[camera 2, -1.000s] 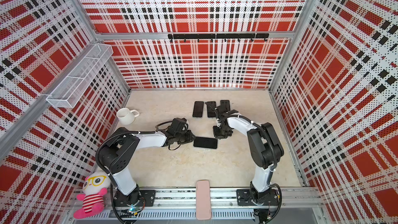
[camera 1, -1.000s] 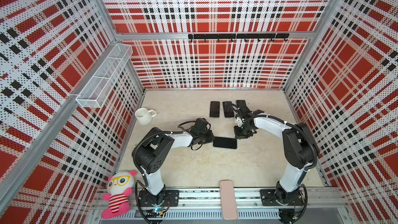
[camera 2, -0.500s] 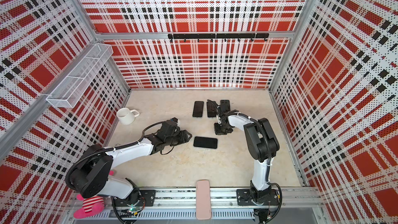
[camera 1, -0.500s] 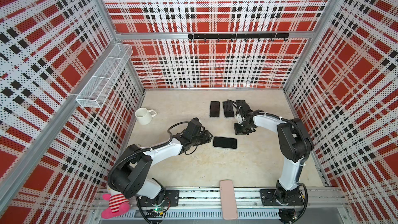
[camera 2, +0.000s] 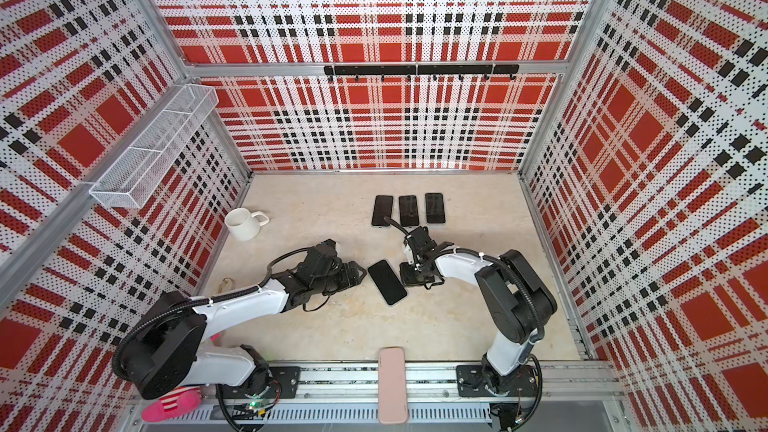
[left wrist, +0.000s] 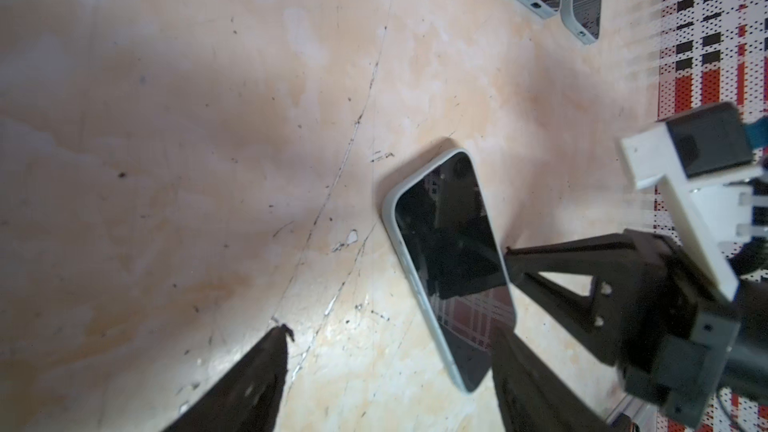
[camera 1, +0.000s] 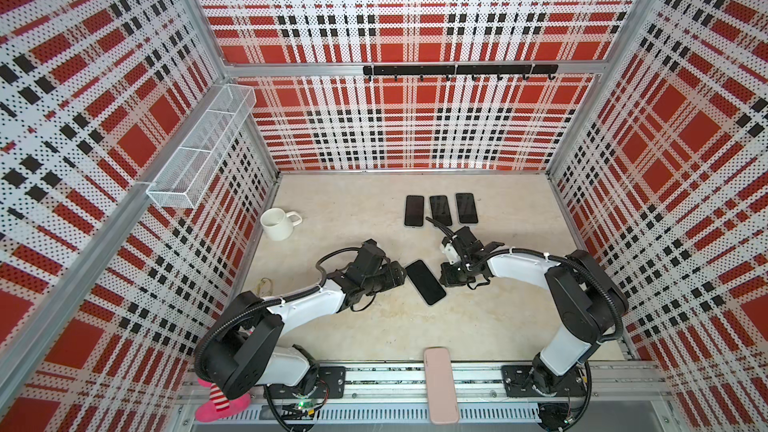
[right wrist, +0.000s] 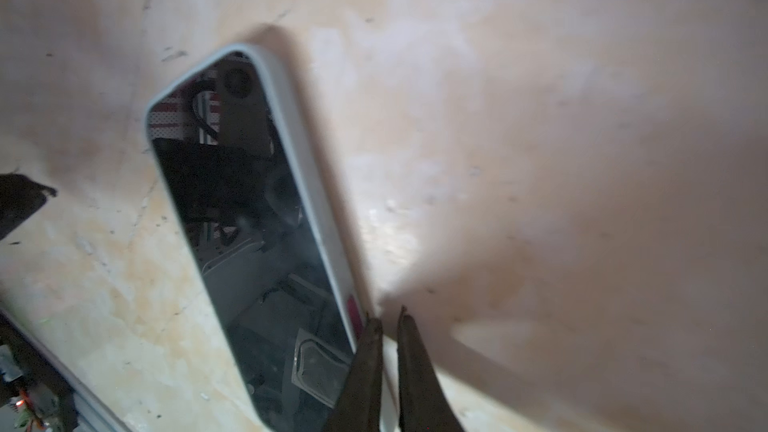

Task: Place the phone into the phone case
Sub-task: 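Release the cased phone and lift the right gripper away while left holds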

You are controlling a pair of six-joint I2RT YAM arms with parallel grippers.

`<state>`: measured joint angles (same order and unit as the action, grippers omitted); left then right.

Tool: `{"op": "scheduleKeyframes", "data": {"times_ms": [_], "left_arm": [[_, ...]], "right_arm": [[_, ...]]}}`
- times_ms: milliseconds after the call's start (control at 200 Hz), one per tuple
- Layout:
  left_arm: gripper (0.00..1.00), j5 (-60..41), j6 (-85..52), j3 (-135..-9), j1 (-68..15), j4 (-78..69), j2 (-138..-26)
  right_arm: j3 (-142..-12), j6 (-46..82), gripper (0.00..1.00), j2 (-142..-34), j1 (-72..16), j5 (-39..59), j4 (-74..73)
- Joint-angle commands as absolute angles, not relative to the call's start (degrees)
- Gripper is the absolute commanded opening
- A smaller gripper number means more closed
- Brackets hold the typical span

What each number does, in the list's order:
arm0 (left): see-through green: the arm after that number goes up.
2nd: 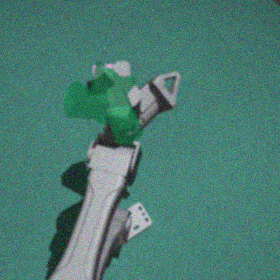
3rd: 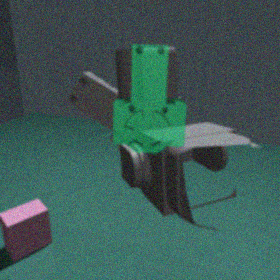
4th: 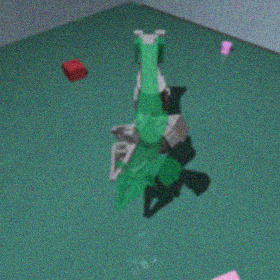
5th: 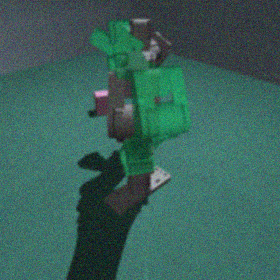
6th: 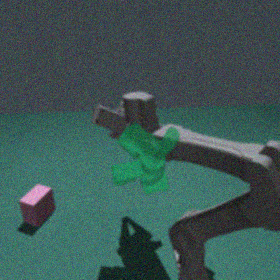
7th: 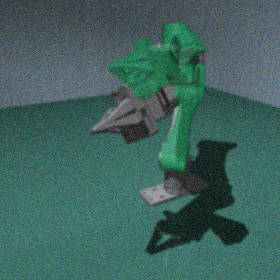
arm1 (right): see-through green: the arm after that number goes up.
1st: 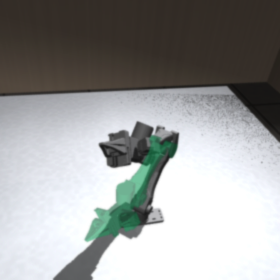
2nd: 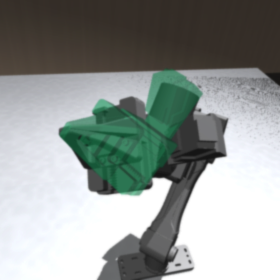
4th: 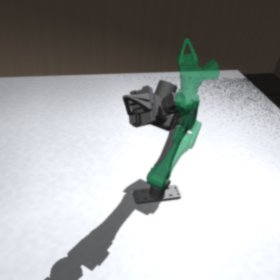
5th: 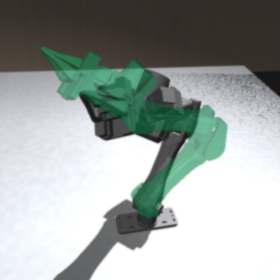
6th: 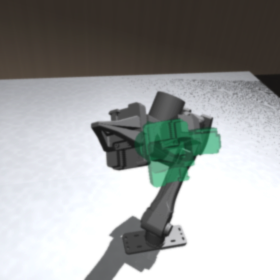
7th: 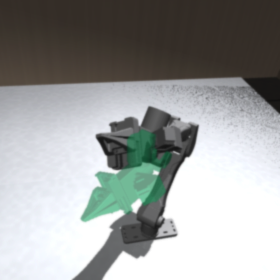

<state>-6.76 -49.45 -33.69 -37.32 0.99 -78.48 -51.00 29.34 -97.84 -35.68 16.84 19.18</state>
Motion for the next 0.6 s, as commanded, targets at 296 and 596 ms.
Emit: {"op": "scheduleKeyframes", "data": {"times_ms": [296,596], "left_arm": [[1.0,0.0,-47.5,-34.0,-39.1,9.9,-73.9],[0.98,2.6,-45.3,-38.3,-42.9,17.2,-77.8]], "right_arm": [[-51.2,38.7,0.14,-98.6,-43.9,13.8,9.7],[-48.7,34.9,0.23,-84.8,-38.2,11.2,18.8]]}}
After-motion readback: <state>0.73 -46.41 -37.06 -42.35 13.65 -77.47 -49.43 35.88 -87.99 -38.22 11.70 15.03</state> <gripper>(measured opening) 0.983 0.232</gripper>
